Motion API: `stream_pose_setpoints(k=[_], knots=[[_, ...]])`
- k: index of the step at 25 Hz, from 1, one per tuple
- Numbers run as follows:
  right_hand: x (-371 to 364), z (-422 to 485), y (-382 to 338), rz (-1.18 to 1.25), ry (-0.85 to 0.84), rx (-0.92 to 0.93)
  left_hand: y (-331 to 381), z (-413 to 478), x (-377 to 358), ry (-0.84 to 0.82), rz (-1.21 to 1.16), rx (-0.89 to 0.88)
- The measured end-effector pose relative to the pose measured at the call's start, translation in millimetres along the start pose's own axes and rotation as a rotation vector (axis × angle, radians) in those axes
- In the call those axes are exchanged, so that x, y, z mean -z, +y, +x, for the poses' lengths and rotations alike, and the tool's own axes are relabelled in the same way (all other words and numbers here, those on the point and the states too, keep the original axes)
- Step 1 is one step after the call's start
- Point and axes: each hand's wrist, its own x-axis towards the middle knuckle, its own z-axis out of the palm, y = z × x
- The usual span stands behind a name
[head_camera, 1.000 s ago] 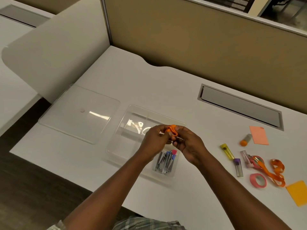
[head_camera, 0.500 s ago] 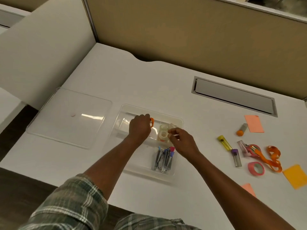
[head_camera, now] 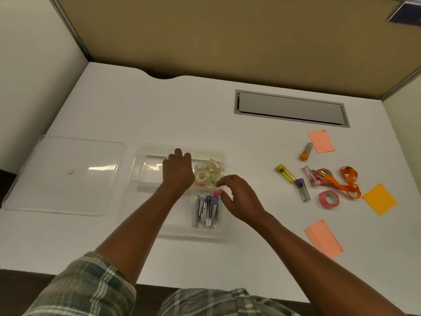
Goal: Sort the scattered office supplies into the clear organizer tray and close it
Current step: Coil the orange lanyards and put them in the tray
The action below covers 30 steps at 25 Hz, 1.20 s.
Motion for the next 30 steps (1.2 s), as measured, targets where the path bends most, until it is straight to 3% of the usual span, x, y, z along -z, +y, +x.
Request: stream_pose_setpoints(k=[6,10,16,20,23,27,30], knots=[[33,-41,61,-0.023,0.122,-0.143,81,-18,8,0.168,-0.123,-0.279],[69,-80,111,-0.051,0.185,-0.266,149,-40,-17,0.064,-0.131,-0.49],[131,-128,182,-0.136,0.312,-0.489,206,-66,-71,-0.261,-0.078,-0.493],[171,-142,219,-0.191,0.358,-0.589,221,-78,-85,-0.234,-0.092,-0.445],[193,-135,244,-0.286,0.264,-0.571,228,-83,-86,-0.273,-0.048,-0.391],[207,-109,266,-0.452,0.029,-0.415,238,-93,-79,-0.329,-0.039,-0.328],[214,-94,268,-0.452,-0.126,-0.444,244,-97,-74,-0.397,-0.075,-0.264]])
